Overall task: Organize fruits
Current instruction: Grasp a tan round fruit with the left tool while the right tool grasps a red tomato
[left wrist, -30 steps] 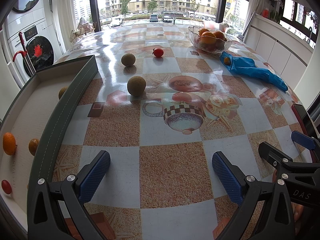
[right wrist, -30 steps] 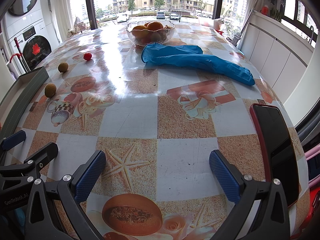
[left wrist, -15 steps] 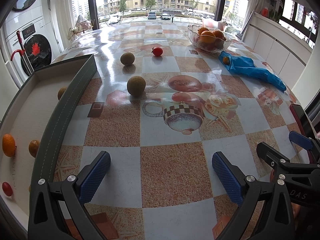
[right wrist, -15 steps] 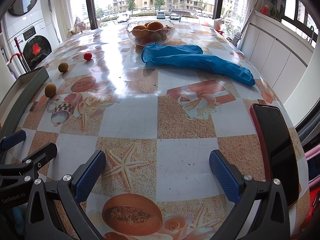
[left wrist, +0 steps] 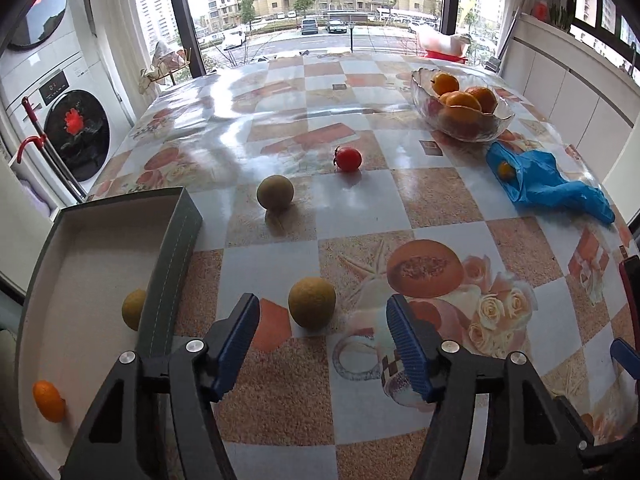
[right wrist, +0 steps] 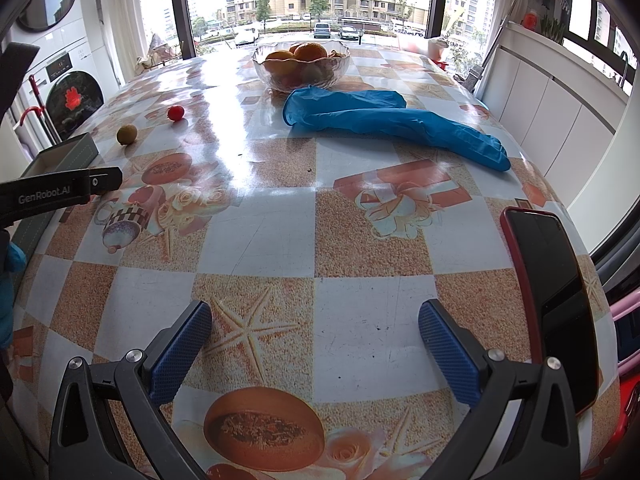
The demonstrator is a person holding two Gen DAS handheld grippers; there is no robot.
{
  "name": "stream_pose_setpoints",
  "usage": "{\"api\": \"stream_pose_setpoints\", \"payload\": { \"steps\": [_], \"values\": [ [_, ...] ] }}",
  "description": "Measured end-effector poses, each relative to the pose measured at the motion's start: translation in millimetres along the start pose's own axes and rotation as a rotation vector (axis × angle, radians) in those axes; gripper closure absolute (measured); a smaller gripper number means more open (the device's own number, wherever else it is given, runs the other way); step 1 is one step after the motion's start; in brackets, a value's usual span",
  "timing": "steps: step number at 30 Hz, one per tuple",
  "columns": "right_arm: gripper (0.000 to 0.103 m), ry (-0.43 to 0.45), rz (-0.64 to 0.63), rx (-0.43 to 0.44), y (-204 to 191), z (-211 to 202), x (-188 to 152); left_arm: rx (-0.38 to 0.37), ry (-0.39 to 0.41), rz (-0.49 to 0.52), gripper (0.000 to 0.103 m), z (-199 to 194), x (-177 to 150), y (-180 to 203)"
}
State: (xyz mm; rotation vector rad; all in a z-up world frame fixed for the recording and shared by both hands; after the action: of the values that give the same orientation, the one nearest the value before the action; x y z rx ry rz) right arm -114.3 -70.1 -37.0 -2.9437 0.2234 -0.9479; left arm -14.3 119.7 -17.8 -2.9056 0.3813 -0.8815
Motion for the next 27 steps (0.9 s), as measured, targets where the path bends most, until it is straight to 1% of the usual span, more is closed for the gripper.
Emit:
{"api": "stream_pose_setpoints", "payload": {
  "steps": [1, 3, 6, 8, 10, 14, 18, 21, 22, 23, 25, 27],
  "values": [
    [0.0, 0.0, 0.0, 0.0, 0, 0, 0, 0.004, -0.013, -0.003, 0.046, 5, -1, -1],
    [0.0, 0.001, 0.0, -0.001, 0, 0, 0, -0.01, -0.006, -0.029, 0.048, 7, -2, -4],
    [0.0, -0.003, 0.005, -0.007, -1, -1, 0, -0.038, 0.002, -0.067, 0.071, 8, -1, -6],
    [0.0, -0.039, 0.01, -0.022, -2, 1, 3, -0.039, 0.011, -0.065, 0.077, 7, -1, -6],
    [0.0, -0.081, 0.024, -0.017, -4, 3, 13, -0.042, 0.022, -0.051, 0.076, 6, -2, -4],
    [0.0, -0.054, 0.025, 0.081, -21, 4, 54, -0.056, 0.037, -0.044, 0.076, -3, -14, -3],
    [0.0, -0.05, 0.012, 0.138, -57, 23, 97, -0.073, 0.052, -0.065, 0.076, -15, -34, -6],
    [0.003, -0.054, -0.007, 0.162, -90, 47, 120, -0.062, 0.075, -0.064, 0.076, -23, -48, -6],
    [0.006, -0.052, -0.014, 0.164, -101, 54, 126, -0.058, 0.08, -0.066, 0.076, -25, -51, -6],
    [0.012, -0.052, -0.02, 0.171, -111, 61, 132, -0.062, 0.083, -0.077, 0.076, -26, -53, -7],
    [0.02, -0.061, -0.026, 0.18, -127, 76, 141, -0.075, 0.089, -0.089, 0.076, -27, -56, -10],
    [0.02, -0.069, -0.032, 0.191, -140, 87, 147, -0.084, 0.093, -0.098, 0.076, -27, -57, -11]
  ]
}}
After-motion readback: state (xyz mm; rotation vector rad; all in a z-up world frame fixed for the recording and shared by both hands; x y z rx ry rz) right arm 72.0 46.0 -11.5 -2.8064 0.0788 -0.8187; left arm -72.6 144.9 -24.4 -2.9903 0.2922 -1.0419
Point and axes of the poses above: each gripper's, at about its wrist camera, not at the fingertips, and z roughly the way its jaws point, y to its right, x to its top, the point moved 4 cm from there along z, roughly the way its jaws point, and after that the axes turned 9 degrees about z, right-handed, at the moved point
